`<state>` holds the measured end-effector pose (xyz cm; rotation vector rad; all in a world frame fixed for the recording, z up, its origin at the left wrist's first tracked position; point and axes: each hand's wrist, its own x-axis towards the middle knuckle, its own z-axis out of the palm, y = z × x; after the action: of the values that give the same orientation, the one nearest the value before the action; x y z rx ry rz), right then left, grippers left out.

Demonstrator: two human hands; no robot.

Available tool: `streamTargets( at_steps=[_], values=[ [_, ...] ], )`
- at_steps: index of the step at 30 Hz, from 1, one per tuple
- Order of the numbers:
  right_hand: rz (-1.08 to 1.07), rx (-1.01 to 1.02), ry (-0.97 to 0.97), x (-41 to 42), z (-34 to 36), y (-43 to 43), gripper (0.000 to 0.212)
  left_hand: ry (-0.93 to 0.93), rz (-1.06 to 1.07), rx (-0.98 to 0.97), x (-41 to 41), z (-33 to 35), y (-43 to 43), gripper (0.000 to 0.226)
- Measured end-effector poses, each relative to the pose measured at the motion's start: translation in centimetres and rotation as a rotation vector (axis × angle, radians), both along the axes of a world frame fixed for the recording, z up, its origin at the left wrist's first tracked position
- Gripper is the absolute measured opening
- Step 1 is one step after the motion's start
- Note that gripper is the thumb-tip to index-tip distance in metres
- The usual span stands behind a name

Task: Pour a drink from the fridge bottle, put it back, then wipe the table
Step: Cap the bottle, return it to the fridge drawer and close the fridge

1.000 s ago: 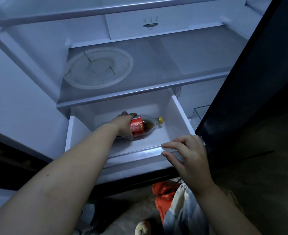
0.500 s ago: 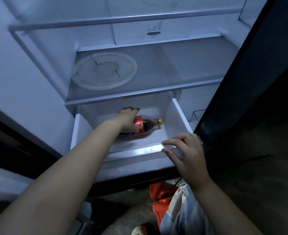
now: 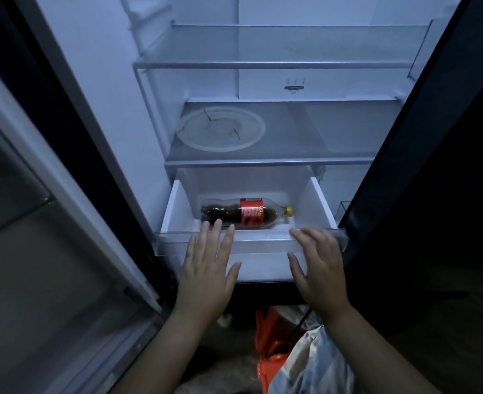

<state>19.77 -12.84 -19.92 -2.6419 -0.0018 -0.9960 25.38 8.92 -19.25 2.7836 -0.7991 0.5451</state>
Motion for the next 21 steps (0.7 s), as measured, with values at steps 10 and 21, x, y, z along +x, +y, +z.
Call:
streamTargets(
  at_steps=[10, 21],
  values=[
    [-0.136, -0.19, 0.225, -1.2, -2.9, 1.5, 0.074, -0.166, 0.017, 0.022, 0.4, -3.3, -0.1, 0.065],
    [-0.176, -0.242, 0.281, -0.6, -3.5, 1.5, 0.068, -0.282, 0.007, -0.073, 1.6, -5.0, -0.8, 0.07]
  ],
)
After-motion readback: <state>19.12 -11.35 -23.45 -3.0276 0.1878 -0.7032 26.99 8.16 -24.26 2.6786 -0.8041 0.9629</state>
